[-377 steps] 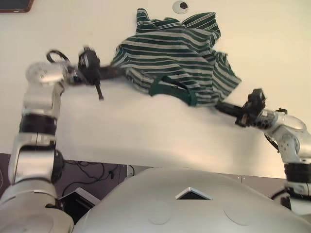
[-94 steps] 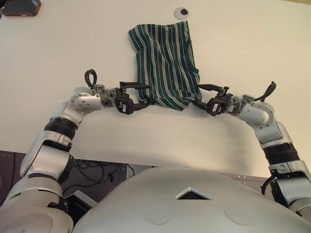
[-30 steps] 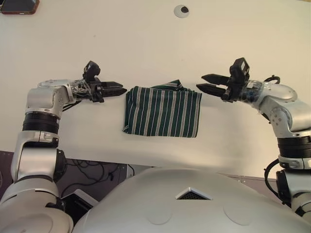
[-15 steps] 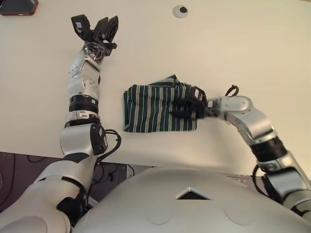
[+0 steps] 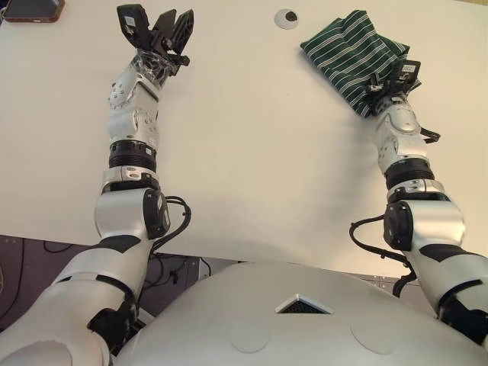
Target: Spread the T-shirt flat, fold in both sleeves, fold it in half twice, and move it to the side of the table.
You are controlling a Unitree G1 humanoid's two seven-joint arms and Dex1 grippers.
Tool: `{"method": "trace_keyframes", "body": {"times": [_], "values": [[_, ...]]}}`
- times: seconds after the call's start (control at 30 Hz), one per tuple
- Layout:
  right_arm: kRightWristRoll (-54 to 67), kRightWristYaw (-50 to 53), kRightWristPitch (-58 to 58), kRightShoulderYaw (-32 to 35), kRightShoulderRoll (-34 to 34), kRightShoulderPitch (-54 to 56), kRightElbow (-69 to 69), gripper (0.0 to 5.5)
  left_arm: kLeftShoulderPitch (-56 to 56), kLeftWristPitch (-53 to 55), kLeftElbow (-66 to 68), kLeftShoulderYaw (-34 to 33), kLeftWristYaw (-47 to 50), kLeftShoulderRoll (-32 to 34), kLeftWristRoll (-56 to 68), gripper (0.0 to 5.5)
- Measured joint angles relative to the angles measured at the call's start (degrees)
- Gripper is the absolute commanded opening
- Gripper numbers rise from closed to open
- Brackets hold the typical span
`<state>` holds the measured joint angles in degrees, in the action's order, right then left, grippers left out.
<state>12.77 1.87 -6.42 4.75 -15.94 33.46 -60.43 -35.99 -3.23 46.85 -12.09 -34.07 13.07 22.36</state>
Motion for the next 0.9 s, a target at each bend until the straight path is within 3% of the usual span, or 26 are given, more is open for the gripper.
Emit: {"method": "trace_keyframes", "body": {"times": [0.13, 0.33, 0.53, 0.8, 0.9], "values": [[-3.41, -2.03, -8.25, -0.59, 3.15, 0.29, -0.42, 1.99, -0.16, -1.15, -0.05, -0.67, 1.53, -1.16, -0.06, 2.11], [-5.58, -12.49, -20.48, -2.81, 5.13, 2.75, 8.41, 1.99, 1.69, -11.04, -11.71, -6.21, 13.49, -2.42, -0.78, 2.11], [-6.71, -23.01, -20.83, -6.71, 6.62, 4.19, 11.79, 1.99, 7.31, -14.64, -22.16, -11.14, 23.1, -4.71, 0.28, 2.11], [-1.96, -29.22, -17.19, -5.99, 17.09, 7.5, 12.09, 1.99, 9.86, -14.87, -25.16, -13.43, 25.03, -1.33, 0.15, 2.11], [-2.06, -29.87, -17.17, -6.11, 17.53, 7.5, 12.33, 1.99, 9.09, -14.94, -24.9, -13.11, 25.07, -0.9, 0.16, 2.11]]}}
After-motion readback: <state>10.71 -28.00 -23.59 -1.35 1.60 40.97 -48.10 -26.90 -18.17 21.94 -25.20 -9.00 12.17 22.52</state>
